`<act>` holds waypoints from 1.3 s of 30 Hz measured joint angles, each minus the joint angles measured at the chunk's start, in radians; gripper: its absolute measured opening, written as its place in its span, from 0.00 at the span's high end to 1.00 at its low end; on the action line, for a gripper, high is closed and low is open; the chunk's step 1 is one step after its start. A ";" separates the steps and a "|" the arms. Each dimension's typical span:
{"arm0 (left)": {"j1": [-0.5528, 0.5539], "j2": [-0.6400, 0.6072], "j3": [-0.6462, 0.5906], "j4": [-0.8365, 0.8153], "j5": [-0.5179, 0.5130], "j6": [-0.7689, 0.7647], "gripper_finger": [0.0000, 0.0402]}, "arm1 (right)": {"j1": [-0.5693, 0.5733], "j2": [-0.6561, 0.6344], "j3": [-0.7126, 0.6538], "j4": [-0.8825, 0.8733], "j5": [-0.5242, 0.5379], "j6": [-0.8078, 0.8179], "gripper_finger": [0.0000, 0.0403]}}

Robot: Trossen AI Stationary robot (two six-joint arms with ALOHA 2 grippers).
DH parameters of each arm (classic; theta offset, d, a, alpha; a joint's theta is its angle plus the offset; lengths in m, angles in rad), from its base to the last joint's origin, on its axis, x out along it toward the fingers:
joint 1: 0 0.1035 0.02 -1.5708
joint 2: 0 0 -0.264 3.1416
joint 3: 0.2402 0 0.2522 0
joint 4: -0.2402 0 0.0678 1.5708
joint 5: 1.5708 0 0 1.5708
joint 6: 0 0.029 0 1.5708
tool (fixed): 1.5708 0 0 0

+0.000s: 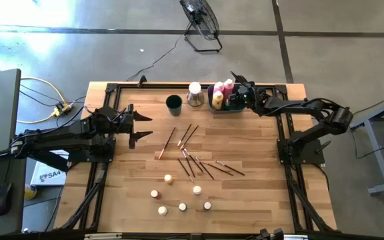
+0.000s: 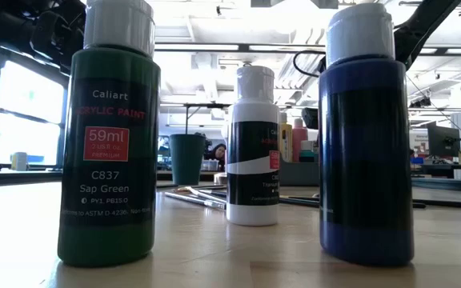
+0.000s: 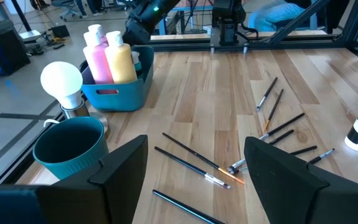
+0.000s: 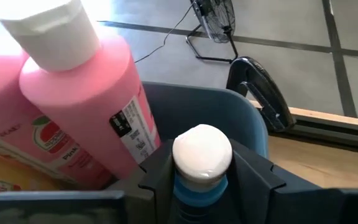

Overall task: Pick & Place Paint Supplies
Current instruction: Put the small light blue paint bottle into the blue bin, then put the silver paintbrush into the blue cup

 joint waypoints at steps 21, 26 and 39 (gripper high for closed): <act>0.000 0.000 0.000 0.000 0.003 -0.001 0.34 | 0.007 0.056 -0.002 0.064 -0.035 -0.060 0.57; 0.000 0.000 0.000 0.000 0.003 -0.001 0.34 | 0.016 0.024 -0.002 0.062 -0.020 -0.089 0.58; 0.000 0.000 0.000 -0.001 -0.001 -0.002 0.34 | 0.034 -0.136 0.000 -0.049 -0.015 -0.153 0.58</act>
